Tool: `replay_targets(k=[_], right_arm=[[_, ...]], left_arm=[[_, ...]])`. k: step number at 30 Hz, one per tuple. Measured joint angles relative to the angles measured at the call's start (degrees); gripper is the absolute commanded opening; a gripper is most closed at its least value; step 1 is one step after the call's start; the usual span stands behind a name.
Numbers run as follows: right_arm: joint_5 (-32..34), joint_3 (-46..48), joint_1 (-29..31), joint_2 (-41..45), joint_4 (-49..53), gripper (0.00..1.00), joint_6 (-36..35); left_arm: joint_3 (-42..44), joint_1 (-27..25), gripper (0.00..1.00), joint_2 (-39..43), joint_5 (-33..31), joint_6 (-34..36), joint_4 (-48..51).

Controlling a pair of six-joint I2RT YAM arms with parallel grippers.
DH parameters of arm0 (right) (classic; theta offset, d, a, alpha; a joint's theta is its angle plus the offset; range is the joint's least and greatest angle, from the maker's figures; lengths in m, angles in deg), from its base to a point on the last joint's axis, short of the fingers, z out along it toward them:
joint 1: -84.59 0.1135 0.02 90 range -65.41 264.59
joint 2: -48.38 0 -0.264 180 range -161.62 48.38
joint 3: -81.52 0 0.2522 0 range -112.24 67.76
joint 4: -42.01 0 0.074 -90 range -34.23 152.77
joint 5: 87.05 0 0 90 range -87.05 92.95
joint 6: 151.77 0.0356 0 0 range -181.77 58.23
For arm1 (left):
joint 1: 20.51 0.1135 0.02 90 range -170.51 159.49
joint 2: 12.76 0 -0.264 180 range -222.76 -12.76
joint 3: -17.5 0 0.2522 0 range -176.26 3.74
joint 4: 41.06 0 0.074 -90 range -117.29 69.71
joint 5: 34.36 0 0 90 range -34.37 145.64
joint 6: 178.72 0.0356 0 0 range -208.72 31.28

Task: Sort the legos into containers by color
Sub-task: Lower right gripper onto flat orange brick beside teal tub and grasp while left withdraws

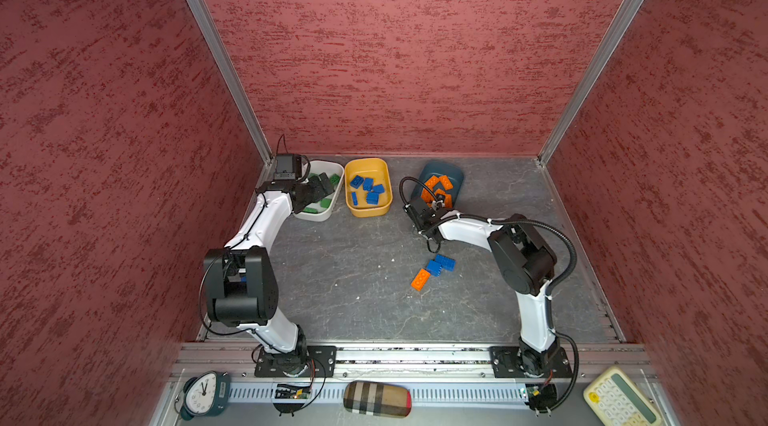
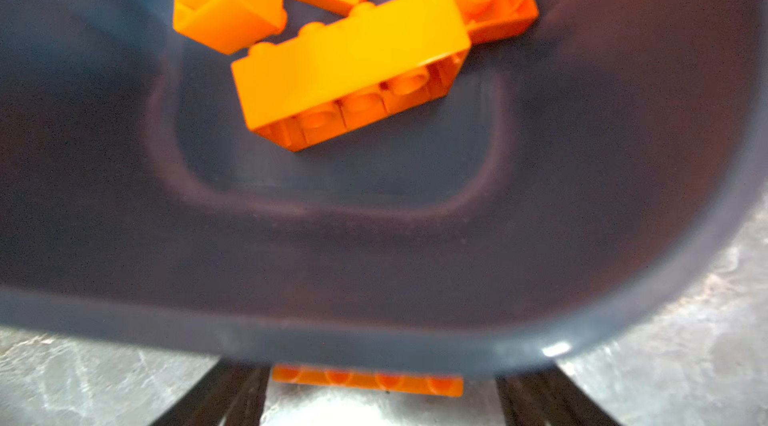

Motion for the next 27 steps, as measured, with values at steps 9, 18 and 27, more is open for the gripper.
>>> replay_targets(k=[9, 18, 27], right_arm=[[0.0, 1.6, 0.0, 0.6, -2.1, 0.65, -4.9], [-6.0, 9.4, 0.2, 7.2, -8.7, 0.58, -14.3], [-14.7, 13.3, 0.3, 14.8, -19.8, 0.55, -24.2]], left_arm=[[0.0, 0.0, 1.0, 0.0, 0.2, -0.7, 0.0], [1.1, -0.9, 1.0, 0.0, -0.3, -0.8, -0.8], [1.8, -2.8, 1.0, 2.1, -1.6, -0.8, -1.5]])
